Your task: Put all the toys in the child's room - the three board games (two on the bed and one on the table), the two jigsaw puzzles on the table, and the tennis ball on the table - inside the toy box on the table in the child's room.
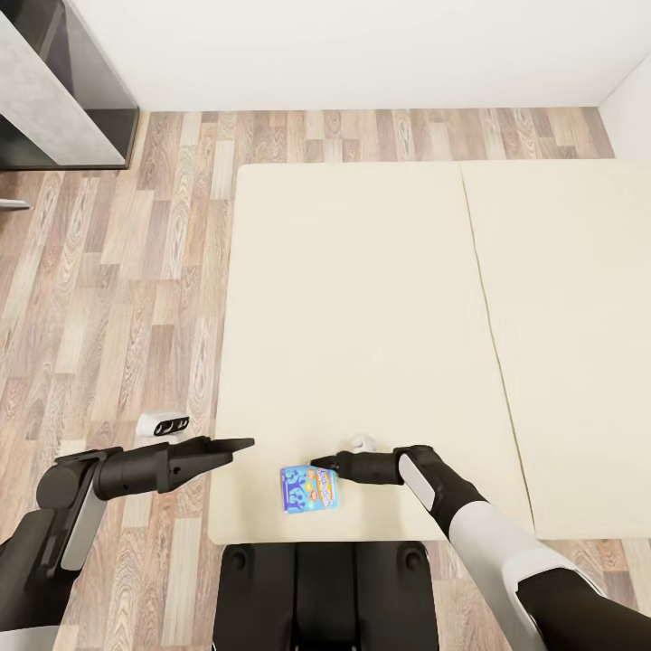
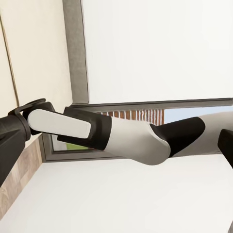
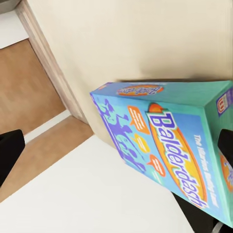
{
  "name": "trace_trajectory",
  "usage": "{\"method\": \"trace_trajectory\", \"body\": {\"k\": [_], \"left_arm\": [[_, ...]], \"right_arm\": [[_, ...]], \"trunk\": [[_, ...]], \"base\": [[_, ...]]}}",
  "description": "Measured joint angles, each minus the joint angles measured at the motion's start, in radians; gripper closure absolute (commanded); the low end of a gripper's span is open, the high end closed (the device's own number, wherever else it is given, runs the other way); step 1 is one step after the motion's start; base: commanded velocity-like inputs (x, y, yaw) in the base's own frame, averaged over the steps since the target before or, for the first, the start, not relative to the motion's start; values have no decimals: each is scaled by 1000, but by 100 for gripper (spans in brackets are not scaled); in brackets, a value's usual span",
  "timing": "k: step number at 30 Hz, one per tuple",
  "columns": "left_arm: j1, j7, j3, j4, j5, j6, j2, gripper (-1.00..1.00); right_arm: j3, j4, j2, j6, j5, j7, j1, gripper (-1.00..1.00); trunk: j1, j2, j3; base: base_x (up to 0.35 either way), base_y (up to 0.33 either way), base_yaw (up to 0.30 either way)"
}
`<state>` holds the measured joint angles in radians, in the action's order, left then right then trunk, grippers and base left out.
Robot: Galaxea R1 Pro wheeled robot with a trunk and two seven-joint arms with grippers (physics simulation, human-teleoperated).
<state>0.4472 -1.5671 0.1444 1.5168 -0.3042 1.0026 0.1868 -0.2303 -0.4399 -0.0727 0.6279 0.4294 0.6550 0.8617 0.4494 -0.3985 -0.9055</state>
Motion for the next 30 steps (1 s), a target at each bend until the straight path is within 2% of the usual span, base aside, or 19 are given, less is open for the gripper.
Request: {"method": "trace_trajectory", "body": {"k": [30], "left_arm": [[0, 0, -3, 0, 0, 0, -2, -100]], "right_arm": [[-2, 2, 0, 5, -1, -7, 0, -100]], "trunk": [[0, 0, 0]], "base": [[0, 0, 0]]}}
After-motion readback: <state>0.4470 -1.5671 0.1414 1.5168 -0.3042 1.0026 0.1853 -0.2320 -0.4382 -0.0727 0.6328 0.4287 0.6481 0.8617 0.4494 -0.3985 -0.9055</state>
